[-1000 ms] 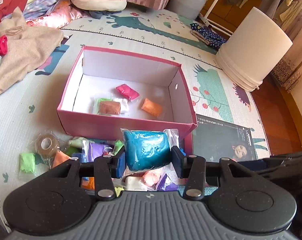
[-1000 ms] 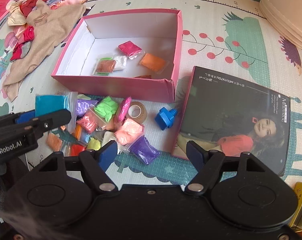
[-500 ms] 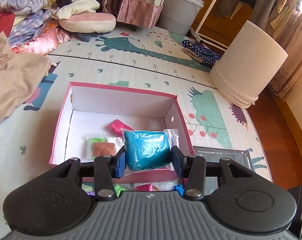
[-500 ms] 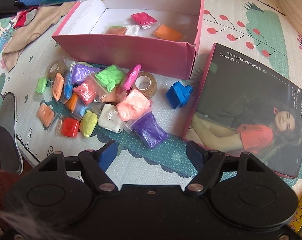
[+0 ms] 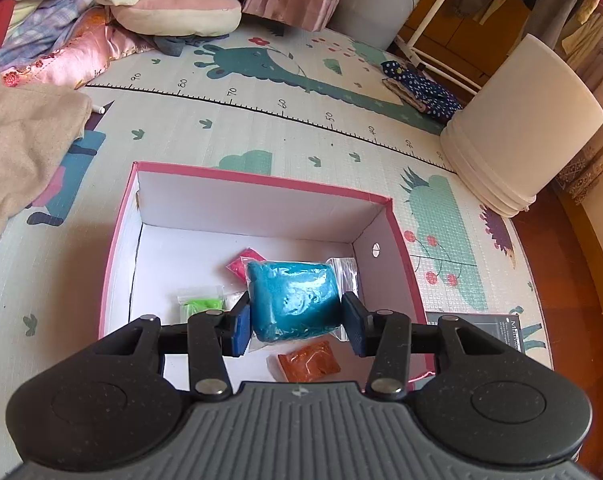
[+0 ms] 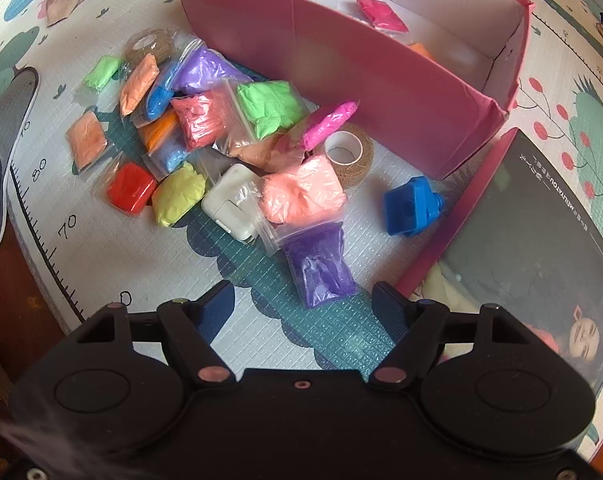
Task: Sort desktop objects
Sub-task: 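Carry the blue bag into the box with the left tool while the right tool moves to the purple bag, then release the blue bag in the box with the left tool while the right tool grasps the purple bag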
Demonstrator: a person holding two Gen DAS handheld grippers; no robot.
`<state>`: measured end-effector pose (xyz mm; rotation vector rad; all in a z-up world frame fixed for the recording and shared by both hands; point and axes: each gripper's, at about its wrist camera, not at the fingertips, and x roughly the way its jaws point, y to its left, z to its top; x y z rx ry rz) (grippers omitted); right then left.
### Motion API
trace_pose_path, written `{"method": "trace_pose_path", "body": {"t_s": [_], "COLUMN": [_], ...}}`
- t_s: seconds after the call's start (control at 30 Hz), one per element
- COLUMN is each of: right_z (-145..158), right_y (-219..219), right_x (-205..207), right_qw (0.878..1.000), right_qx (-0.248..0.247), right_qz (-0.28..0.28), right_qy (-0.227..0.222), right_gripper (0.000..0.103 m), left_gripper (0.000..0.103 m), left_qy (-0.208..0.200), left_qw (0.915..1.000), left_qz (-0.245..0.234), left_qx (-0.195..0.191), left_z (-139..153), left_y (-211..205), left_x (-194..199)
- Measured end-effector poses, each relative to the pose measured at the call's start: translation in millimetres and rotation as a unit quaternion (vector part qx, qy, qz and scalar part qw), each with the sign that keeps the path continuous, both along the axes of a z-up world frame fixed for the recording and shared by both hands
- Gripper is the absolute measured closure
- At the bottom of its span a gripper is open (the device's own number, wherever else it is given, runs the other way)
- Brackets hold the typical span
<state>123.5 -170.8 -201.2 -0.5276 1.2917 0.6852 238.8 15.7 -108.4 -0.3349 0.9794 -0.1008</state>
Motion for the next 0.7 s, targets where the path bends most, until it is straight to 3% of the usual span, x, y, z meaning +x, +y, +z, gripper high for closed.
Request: {"method": "trace_pose_path", "body": {"t_s": [0.7], "right_z": [-28], "right_y": [19], "right_x": [-4], "right_qw": [0.996], "right_qx": [-0.025], "right_qz": [0.090], "right_qy": [-0.007], "right_gripper": [0.027], "left_gripper": [0.058], "left_qy": [0.091], "left_qw": [0.9958], "left_qz": [0.003], "left_qx": [-0.003], "left_z": [-63], "left_y": [14], "left_x": [31]}}
